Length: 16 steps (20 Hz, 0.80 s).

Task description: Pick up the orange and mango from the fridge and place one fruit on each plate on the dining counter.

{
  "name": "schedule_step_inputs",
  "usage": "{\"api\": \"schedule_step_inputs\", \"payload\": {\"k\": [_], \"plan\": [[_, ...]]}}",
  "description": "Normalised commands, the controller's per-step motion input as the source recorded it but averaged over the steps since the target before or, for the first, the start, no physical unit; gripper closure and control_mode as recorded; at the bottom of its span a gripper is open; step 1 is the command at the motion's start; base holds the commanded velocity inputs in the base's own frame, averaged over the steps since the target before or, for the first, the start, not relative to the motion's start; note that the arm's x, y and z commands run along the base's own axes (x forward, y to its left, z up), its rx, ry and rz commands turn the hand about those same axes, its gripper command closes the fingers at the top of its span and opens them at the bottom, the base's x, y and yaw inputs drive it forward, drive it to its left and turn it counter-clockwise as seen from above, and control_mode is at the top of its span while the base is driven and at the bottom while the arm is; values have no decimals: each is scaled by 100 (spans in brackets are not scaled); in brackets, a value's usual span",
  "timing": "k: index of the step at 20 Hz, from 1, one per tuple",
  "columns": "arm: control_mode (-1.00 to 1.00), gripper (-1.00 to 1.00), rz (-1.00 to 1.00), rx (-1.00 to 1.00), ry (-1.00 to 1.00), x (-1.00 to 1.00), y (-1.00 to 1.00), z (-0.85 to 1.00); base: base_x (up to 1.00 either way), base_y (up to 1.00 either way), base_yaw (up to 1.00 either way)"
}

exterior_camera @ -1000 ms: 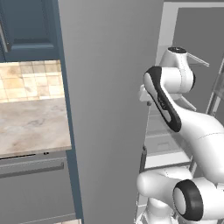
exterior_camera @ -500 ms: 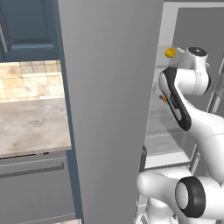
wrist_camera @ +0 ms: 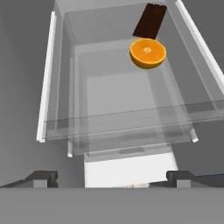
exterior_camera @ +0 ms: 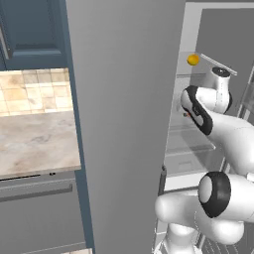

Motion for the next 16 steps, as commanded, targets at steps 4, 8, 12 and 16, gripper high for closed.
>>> {"api": "schedule_step_inputs", "payload": {"k": [4, 8, 12, 16], "plan": [[-100, -100, 0, 0, -1, 63, -27, -24, 0, 0, 0], [-100, -100, 0, 0, -1, 54, -30, -15, 0, 0, 0], [-100, -100, 0, 0, 0, 63, -31, -13, 0, 0, 0], [-100, -100, 0, 0, 2, 51, -15, -17, 0, 0, 0]]}}
